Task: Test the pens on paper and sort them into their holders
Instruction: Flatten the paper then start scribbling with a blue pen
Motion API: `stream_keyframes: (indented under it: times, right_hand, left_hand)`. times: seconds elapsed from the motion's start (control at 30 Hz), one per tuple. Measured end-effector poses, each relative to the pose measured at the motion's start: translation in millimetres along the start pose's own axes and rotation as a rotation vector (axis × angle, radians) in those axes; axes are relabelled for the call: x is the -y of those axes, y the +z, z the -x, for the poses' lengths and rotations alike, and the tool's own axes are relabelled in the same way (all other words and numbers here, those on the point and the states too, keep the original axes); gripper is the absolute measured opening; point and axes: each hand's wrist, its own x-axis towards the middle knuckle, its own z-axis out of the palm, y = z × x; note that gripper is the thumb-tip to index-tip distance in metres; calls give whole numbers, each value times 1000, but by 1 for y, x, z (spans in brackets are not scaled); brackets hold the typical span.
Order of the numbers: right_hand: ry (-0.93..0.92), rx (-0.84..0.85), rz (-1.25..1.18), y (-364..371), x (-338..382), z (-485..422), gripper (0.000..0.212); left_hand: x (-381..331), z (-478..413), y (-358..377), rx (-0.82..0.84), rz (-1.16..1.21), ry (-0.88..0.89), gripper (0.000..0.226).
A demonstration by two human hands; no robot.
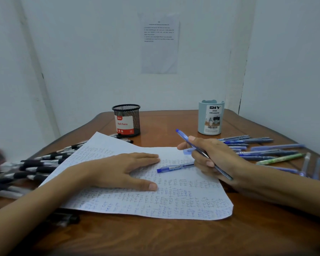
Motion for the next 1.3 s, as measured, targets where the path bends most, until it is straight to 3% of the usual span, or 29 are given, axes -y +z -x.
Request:
stream_keyframes:
  times: [0.2,0.3,0.57,0.7,0.8,0.87,0.97,1.07,1.23,1.3]
  right_hand:
    - [110,-201,277,-19,32,-68,23]
    - [126,-267,503,-26,35,-110,33]
    - [150,-319,992,-18,3,-154,30]
    - [129,-275,1228,-27,-1,-159,40]
    - [-36,-260,1224,-31,9,-148,36]
    - [-188,-194,1082,-24,18,-120,32]
    - [-318,112,903,-10,27,-61,32]
    - [-277,351,1000,-10,15,-23,31]
    - [-481,194,1048,-14,-12,-19,4]
    - [-619,80,1069,-10,-19,-21,12]
  left_hand:
    - [2,-2,1,-33,-14,19,84]
    - [1,-2,0,-35,-8,32,83]
    - [0,-2,0,-23,-20,27,81]
    - [-1,-3,0,-21,-15,30,81]
    - [1,-2,1,-19,-2,36,81]
    - [3,-2,2,-15,26,39,81]
    - [3,-2,2,-15,47,-1,89]
    - [2,-4,2,-1,45,-27,94]
    - [2,-3,2,1,54,-36,94]
    - [1,-3,2,6,51,-43,94]
